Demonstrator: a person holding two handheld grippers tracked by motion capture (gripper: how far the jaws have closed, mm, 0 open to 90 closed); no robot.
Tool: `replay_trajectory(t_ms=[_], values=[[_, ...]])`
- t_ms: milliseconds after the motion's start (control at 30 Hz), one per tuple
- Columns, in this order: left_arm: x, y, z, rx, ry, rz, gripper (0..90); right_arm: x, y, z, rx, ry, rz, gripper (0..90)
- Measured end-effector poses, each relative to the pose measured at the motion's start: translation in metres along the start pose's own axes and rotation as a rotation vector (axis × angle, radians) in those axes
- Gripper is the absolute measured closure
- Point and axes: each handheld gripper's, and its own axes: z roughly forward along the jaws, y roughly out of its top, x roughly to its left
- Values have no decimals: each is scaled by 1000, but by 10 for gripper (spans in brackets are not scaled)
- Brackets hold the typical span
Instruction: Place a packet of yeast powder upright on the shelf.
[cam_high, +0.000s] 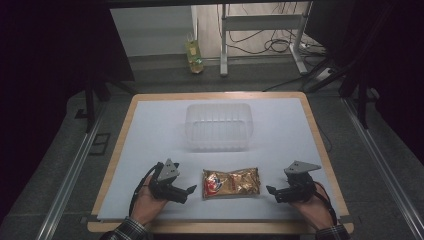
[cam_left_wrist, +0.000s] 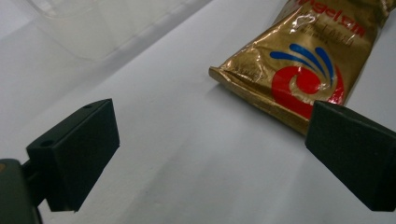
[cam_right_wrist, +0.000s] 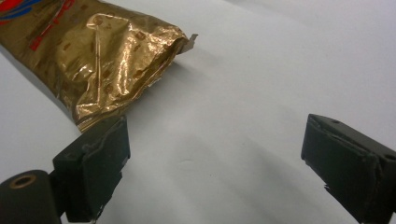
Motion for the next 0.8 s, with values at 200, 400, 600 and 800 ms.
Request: replay_trajectory(t_ms=[200, 400, 600, 800], values=[[-2, 0, 1, 3, -18, 12, 32, -5, -3, 3, 13, 50, 11, 79], [-5, 0, 3, 13, -19, 30, 51, -4, -3, 5, 20, 49, -14, 76], [-5, 1, 3, 12, -25, 25, 65, -5, -4, 6, 22, 39, -31, 74], [-6, 2, 2, 18, -20, 30, 118, -4, -4, 6, 20, 40, -38, 74]])
